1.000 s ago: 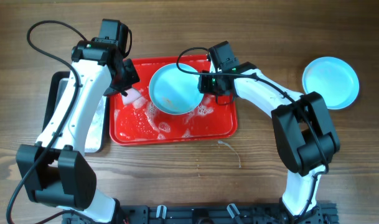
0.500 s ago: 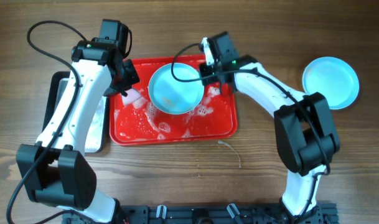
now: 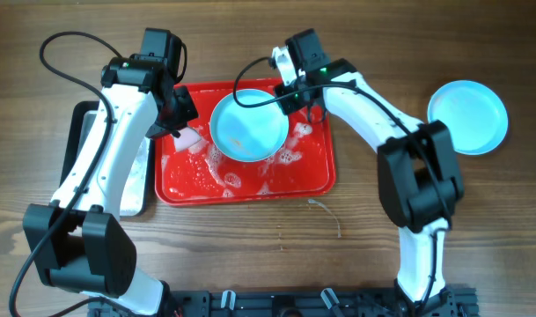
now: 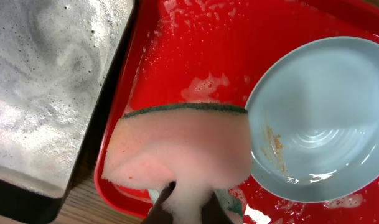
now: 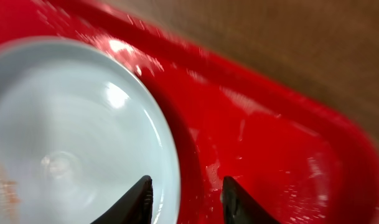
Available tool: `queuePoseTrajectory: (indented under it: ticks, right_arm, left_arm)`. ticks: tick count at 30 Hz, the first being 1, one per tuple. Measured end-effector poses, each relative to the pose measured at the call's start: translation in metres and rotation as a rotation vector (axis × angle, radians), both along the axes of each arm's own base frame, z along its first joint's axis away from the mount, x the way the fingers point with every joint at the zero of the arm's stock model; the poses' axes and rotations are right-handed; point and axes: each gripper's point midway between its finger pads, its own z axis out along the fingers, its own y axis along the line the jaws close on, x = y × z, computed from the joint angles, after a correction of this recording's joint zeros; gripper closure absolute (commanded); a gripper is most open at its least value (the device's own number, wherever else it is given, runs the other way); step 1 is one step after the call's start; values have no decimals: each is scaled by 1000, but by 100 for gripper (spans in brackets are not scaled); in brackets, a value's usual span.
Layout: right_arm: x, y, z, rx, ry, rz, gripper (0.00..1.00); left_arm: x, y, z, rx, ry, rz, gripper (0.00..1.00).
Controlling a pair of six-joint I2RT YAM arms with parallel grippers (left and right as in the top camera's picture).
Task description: Clean dirty plates on tray and stack at the side
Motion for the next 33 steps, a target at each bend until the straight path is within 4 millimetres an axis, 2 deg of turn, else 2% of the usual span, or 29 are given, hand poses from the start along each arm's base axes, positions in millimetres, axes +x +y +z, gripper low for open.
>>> queuePoseTrajectory:
  ticks: [4, 11, 16, 26, 33]
  right_arm:
    - [-6, 2, -23, -7, 50, -2, 76]
    - [-14, 15, -25, 32, 94, -64, 96]
    - [-27, 22, -28, 64, 181, -159, 96]
    - [-58, 13, -32, 79, 402, -426, 96]
    - [-62, 21, -33, 106, 421, -496, 96]
  left_arm:
    - [0, 0, 0, 0, 0, 0, 96]
    - [0, 0, 0, 0, 0, 0, 96]
    - [0, 0, 0, 0, 0, 0, 96]
    - [8, -4, -3, -3, -19, -8, 96]
    - [21, -32, -31, 0, -2, -78, 96]
